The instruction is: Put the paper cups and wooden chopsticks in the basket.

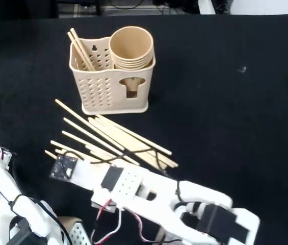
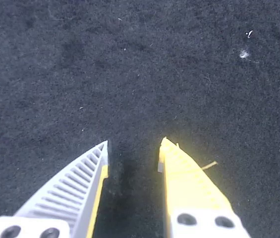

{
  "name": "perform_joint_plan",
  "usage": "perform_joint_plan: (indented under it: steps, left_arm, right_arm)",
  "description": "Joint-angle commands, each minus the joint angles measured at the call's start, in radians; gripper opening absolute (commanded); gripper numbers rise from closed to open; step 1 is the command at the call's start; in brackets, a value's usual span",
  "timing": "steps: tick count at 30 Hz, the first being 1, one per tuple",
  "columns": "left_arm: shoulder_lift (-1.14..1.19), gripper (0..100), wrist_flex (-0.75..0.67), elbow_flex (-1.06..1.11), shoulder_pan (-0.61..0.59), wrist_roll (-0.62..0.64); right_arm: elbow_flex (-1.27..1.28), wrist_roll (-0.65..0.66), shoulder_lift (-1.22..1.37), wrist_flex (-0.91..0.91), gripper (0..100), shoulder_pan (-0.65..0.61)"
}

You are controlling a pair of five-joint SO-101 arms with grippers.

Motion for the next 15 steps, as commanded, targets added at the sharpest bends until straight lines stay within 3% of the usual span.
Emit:
perform_joint_plan:
  steps: [1,5,12,15]
  left_arm:
    - [-0.025,17,-0.014,-0.015,0.012,0.000]
    - [-0.025,17,-0.014,-0.015,0.012,0.000]
    - [-0.023,17,-0.014,-0.015,0.012,0.000]
    - [-0.023,17,-0.014,-0.015,0.012,0.000]
  right_arm:
    - [0.019,-0.003,-0.061,0.014,21.5,0.020]
    - [0.061,-0.003,-0.013,-0.046,26.4,0.020]
    - [0.041,-0.003,0.131,-0.137,26.4,0.057]
    - [0.007,-0.003,0.156,-0.110,18.3,0.063]
